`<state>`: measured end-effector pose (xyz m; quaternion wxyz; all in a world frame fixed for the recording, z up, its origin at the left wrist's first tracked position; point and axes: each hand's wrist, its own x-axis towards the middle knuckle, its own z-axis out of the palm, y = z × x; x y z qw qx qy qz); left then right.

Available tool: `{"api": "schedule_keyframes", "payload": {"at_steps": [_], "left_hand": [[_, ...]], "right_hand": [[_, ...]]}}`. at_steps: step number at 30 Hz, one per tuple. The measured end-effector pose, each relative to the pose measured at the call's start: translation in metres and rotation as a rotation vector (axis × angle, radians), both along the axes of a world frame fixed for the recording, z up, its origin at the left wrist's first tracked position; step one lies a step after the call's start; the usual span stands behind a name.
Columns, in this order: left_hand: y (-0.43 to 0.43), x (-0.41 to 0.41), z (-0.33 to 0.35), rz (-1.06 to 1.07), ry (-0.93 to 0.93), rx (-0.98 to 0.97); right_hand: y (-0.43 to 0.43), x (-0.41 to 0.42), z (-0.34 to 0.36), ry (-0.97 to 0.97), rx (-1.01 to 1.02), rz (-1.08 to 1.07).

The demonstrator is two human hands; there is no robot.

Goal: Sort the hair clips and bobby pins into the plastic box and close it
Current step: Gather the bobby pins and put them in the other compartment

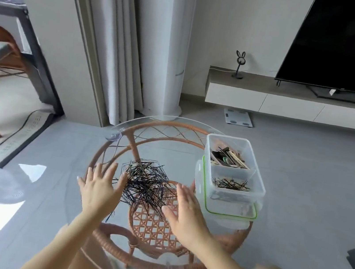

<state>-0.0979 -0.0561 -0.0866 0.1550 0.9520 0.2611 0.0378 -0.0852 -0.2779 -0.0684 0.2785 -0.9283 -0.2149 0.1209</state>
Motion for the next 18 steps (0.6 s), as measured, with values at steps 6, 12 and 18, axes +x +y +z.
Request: {"api": "schedule_keyframes", "payload": {"at_steps": [6,12,18], "left_hand": [[-0.013,0.004,-0.022,0.009,-0.016,-0.038],[-0.012,0.025,-0.021,-0.026,-0.107,-0.123],[-0.002,0.06,-0.01,-0.17,-0.067,-0.18]], "right_hand": [[0.04,0.018,-0.03,-0.166,-0.184,-0.177],[0.067,0.013,-0.019,-0.055,0.1,-0.101],[0.073,0.064,0.0,-0.333,0.053,-0.301]]}}
